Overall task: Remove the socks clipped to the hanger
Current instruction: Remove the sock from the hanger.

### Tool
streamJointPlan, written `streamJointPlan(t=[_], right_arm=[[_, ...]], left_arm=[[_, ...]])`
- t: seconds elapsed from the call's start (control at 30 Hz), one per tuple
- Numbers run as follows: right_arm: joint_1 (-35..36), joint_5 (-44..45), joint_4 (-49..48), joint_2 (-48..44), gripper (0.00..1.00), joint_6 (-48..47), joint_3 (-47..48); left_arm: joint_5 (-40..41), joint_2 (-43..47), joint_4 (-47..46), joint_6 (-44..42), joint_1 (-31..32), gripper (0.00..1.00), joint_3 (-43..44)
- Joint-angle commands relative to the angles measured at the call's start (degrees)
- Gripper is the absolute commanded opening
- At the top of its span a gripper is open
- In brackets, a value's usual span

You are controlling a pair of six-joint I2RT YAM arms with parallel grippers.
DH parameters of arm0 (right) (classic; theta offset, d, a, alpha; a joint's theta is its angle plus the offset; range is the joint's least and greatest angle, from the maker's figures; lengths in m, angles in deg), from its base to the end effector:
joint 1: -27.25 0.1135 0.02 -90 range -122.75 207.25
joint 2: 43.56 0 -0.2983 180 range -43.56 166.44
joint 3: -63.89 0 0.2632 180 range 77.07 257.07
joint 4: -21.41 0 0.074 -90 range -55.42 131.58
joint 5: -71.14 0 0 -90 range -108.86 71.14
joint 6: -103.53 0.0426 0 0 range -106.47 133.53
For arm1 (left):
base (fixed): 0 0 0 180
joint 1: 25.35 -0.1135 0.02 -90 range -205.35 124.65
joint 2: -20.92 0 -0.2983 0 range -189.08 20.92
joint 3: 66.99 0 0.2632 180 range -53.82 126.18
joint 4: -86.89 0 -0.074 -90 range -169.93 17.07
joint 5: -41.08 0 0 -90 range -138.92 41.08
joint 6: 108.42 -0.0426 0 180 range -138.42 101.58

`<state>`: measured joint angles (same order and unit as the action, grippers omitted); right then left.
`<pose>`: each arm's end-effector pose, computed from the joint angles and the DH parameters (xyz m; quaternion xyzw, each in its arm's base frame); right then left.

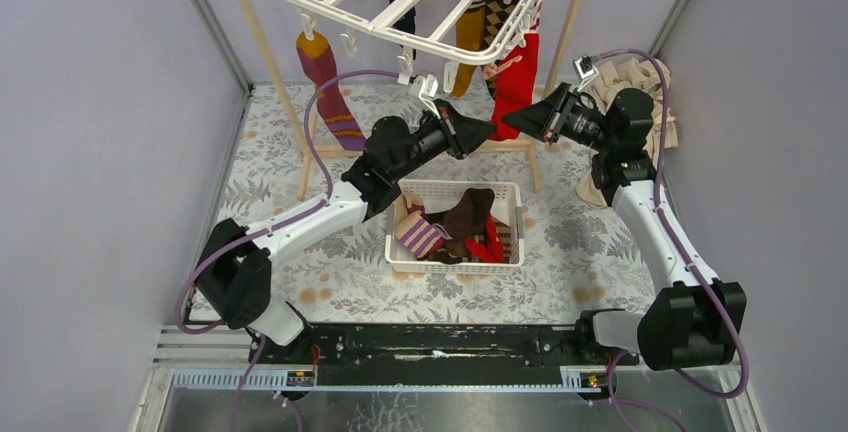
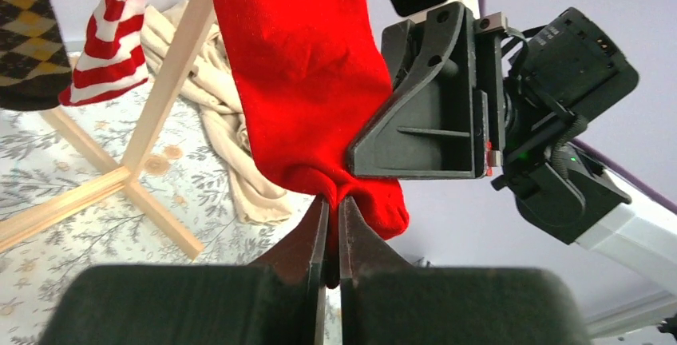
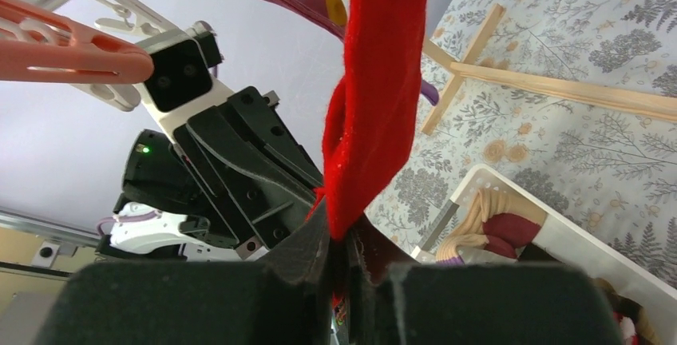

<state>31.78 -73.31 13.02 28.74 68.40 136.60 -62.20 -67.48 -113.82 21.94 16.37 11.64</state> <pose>0.2865 0.0575 0.4147 -0.0683 0.6715 0.5931 0.4390 0.2804 -0.2631 0.3889 0.0967 0.6311 -0.5585 0.5295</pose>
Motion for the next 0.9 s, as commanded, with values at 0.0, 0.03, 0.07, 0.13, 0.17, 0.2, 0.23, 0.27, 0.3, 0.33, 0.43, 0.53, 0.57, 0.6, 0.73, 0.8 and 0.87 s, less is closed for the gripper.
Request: streamJointPlan(t=[0.0,0.03,0.07,0.13,0.17,0.2,0.23,0.27,0.3,0.33,0.43,0.53,0.57,0.6,0.73,0.8,0.87], right_arm=[[-0.06,0.50,2.36,-0.90,0.17,-4.31,0.87],[-0.11,0.94,3.34,-0.92,0.20,-5.19,1.04],[-0.12,1.46,4.55,-0.98,0.25,-6.11,1.34],[-0.08,2.92,7.90,-1.09,0.30,-9.01,2.45],[-0.09,3.66,9.88,-1.14,0.32,-10.58,3.52],[-0.09,4.77,12.89,-1.20,0.35,-12.49,4.64],[-0.11,5.88,15.56,-1.34,0.37,-14.51,5.79],[-0.13,7.22,17.95,-1.56,0.39,-16.66,7.15],[-0.12,8.62,20.16,-1.60,0.41,-18.64,8.38],[-0.16,10.20,23.35,-1.73,0.43,-20.63,10.00],[-0.12,15.21,29.59,-1.97,0.50,-26.18,14.66],[-0.13,20.08,33.26,-1.62,0.57,-30.45,19.26],[-0.12,21.98,34.23,-1.32,0.59,-31.49,20.83],[-0.14,22.95,34.71,-0.91,0.61,-32.12,22.34],[-0.13,25.31,34.36,1.55,0.69,-33.31,27.53],[-0.14,26.13,33.42,3.12,0.71,-33.38,29.70],[-0.16,27.12,32.92,5.02,0.73,-33.88,32.70]], left_arm=[[2.71,2.49,7.79,-4.42,0.30,0.00,3.03],[2.81,2.78,8.17,-4.57,0.23,0.00,2.93],[2.93,3.11,8.48,-4.85,0.25,0.00,2.76],[3.28,3.67,8.98,-5.06,0.24,0.00,2.51],[3.45,3.89,9.27,-5.31,0.25,0.00,2.38],[3.58,4.13,9.59,-5.53,0.26,0.00,2.38],[3.83,4.24,10.05,-5.73,0.22,0.00,2.41],[3.99,4.33,10.47,-5.92,0.28,0.00,2.49],[4.10,4.37,10.86,-6.18,0.25,0.00,2.71],[4.32,4.38,11.31,-6.51,0.26,0.00,2.89],[4.78,4.38,12.63,-7.14,0.23,0.00,3.57],[5.16,4.41,14.01,-8.14,0.23,0.00,4.32],[5.14,4.53,14.24,-8.31,0.22,0.00,4.33],[5.19,4.63,14.47,-8.42,0.23,0.00,4.33],[5.34,5.03,15.28,-9.14,0.28,0.00,4.35],[5.31,5.23,15.59,-9.41,0.27,0.00,4.37],[5.28,5.51,15.97,-9.69,0.28,0.00,4.35]])
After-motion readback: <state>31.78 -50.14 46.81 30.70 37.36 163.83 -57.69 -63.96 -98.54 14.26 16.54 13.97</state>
